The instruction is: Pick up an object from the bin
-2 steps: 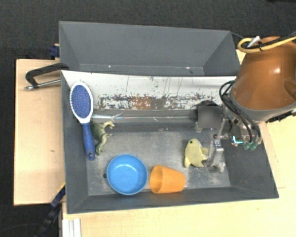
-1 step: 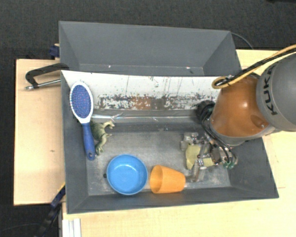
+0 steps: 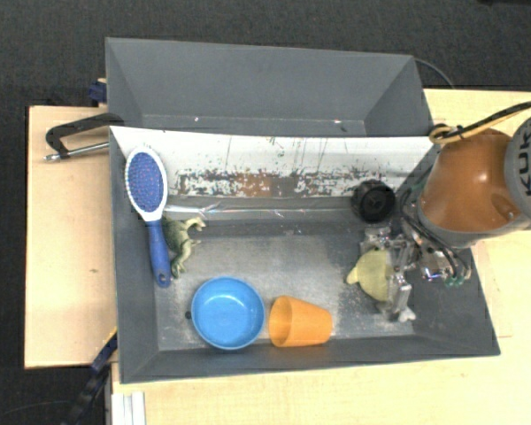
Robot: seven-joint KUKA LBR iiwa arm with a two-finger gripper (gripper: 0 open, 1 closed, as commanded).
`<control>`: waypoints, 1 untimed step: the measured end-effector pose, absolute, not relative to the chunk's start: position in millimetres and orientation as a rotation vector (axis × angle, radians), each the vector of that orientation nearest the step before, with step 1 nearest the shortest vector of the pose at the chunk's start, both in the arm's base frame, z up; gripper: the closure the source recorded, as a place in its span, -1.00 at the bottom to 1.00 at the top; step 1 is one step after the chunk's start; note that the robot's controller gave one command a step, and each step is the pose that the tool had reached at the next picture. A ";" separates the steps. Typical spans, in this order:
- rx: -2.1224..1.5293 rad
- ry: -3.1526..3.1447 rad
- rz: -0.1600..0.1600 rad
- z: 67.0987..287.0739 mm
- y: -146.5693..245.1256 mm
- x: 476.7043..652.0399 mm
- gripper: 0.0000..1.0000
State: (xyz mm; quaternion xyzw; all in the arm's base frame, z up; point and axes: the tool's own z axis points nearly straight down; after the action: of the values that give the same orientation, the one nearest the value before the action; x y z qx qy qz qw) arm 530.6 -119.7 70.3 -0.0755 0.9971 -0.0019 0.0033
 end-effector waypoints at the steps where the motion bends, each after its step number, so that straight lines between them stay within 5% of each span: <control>1: -0.246 3.127 -0.001 71.0 -115.1 530.6 1.00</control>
Offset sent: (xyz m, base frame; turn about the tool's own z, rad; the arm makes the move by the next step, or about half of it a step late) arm 0.0000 0.0000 0.0000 0.0000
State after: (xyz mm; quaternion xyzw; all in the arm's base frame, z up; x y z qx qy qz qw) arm 530.6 -115.1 71.0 -0.0783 0.9969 -0.0003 0.0027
